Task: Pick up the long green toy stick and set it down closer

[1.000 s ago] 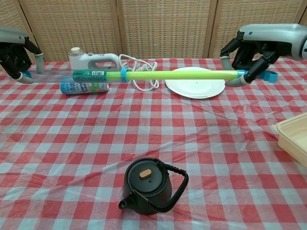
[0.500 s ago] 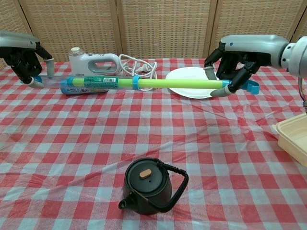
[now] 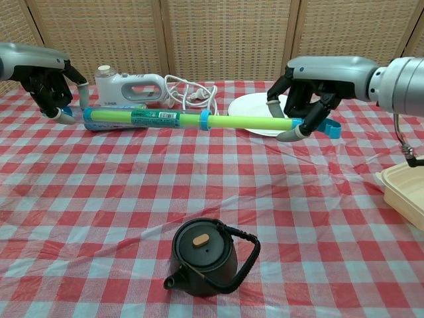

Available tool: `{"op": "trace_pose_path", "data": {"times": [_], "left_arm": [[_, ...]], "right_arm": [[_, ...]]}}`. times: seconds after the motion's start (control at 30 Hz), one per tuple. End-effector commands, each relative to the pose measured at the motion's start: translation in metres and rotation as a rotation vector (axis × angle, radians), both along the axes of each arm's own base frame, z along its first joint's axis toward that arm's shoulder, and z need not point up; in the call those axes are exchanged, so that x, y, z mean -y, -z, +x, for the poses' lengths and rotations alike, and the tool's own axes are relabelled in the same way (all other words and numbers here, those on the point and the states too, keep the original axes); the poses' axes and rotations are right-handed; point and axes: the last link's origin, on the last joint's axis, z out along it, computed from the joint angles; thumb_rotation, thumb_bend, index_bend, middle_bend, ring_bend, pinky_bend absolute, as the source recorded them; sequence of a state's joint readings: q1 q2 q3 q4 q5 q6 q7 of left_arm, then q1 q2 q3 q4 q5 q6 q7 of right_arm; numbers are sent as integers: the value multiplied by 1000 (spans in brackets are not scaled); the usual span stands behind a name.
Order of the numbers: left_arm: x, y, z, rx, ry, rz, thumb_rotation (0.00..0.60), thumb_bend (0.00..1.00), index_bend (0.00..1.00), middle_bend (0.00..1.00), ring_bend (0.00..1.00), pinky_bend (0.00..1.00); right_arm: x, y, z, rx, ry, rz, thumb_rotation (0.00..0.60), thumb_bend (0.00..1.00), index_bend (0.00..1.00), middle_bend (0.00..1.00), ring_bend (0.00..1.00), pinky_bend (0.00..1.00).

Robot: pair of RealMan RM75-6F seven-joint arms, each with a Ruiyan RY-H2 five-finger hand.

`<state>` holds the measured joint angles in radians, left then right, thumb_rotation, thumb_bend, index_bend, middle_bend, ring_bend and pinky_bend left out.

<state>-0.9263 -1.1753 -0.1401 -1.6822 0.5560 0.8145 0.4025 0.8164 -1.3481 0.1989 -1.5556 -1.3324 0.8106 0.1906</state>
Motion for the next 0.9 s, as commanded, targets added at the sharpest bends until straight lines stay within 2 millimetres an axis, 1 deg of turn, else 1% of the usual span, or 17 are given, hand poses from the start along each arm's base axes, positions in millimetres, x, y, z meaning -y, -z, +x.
{"op": "trace_pose_path", "data": {"times": [0.03, 0.57, 0.9], "left_arm": [[0, 1, 2, 6, 2, -6, 600, 389, 538, 682, 598, 470], [2, 9, 9, 23, 7, -28, 600, 389, 538, 682, 598, 469], [1, 18, 20, 58, 24, -39, 600, 389, 538, 682, 598, 469]], "right_arm": [[-1, 1, 3, 2, -5, 3, 600, 482, 809, 1000, 1000, 518], [-4, 10, 11, 2, -9, 20, 600, 481, 809, 1000, 1000, 518], [-5, 14, 17, 10, -18, 29, 600, 480, 810, 1000, 1000, 518]]}}
